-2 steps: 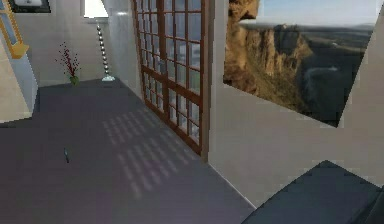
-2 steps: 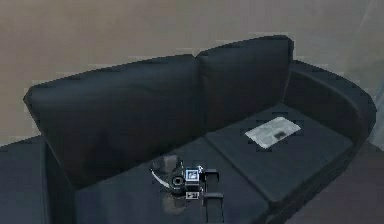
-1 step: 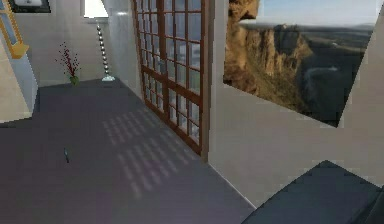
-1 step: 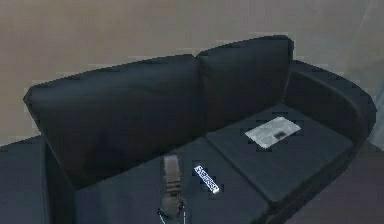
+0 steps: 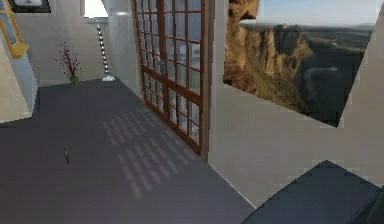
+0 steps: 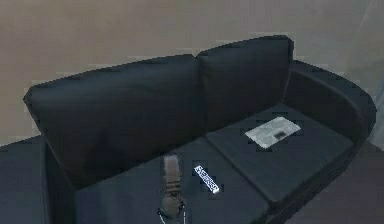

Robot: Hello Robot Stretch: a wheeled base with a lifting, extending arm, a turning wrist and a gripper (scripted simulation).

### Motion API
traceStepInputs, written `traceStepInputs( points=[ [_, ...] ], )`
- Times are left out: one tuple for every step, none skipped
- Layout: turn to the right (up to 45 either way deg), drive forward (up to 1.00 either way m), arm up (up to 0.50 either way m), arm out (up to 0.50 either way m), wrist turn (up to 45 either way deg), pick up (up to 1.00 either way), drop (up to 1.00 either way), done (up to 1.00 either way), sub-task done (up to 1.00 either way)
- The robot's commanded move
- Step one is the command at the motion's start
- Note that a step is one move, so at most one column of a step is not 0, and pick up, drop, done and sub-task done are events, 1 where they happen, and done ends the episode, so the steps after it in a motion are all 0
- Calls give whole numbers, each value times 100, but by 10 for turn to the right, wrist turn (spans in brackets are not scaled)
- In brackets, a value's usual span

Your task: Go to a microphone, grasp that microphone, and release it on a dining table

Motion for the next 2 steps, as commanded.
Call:
traceStepInputs(
  points=[
    [0,0,10,0,0,0,0,0,0],
    [0,0,48,0,0,0,0,0,0]
  ],
)
